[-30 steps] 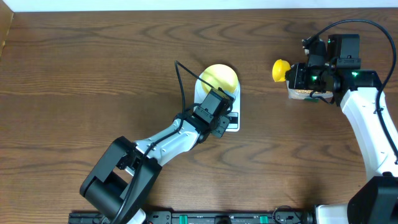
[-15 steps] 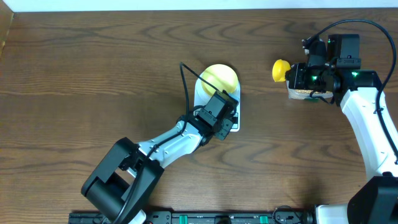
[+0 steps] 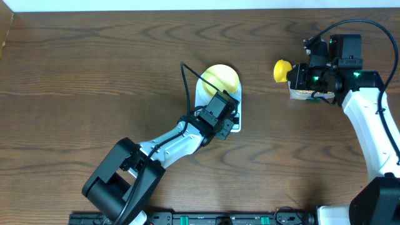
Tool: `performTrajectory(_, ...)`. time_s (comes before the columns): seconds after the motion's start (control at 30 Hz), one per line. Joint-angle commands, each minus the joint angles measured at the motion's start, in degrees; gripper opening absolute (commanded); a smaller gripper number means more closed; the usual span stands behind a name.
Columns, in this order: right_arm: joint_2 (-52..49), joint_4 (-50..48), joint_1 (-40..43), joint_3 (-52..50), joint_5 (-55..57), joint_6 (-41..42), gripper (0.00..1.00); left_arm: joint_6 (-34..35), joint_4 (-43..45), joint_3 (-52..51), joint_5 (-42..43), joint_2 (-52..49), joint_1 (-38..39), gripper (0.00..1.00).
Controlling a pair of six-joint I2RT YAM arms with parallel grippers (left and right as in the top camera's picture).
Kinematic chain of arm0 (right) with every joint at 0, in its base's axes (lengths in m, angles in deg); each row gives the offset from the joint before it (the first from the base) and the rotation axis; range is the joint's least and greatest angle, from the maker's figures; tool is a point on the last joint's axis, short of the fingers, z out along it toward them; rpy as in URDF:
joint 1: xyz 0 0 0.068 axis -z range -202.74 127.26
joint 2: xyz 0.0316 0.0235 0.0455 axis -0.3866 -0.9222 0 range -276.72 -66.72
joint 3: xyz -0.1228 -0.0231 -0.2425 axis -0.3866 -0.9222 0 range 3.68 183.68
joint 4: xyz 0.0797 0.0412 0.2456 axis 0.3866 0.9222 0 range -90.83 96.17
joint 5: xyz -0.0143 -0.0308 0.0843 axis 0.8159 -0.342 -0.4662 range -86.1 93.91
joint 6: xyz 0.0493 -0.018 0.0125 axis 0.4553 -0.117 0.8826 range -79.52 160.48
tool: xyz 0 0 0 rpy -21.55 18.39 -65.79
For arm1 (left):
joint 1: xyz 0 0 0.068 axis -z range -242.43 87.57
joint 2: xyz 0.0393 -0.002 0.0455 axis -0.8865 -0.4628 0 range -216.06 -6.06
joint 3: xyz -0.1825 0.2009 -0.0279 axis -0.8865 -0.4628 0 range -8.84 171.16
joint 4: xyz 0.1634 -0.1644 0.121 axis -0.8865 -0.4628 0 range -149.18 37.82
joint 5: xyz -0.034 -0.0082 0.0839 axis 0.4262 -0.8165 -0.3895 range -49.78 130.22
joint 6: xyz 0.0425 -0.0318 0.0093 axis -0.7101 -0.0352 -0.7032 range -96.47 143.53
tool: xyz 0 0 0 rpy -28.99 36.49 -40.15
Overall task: Scoop item into bowl and weigh 50g on scale
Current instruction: 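Press the TARE button on the scale with the left gripper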
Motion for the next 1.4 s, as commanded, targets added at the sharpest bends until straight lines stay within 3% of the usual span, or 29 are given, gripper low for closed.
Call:
performTrajectory(0.0,0.28,0.02,0.48,1.27,-0.39,-0.79,0.01,-0.39,0.52,-0.57,-0.94,-1.09,-0.09,0.08)
performTrajectory(1.37,0.28,0.33,0.46,1.27,-0.55,-0.79,0.01,-1.51,-0.83,-1.14,-3.52,-2.69,0.66,0.08)
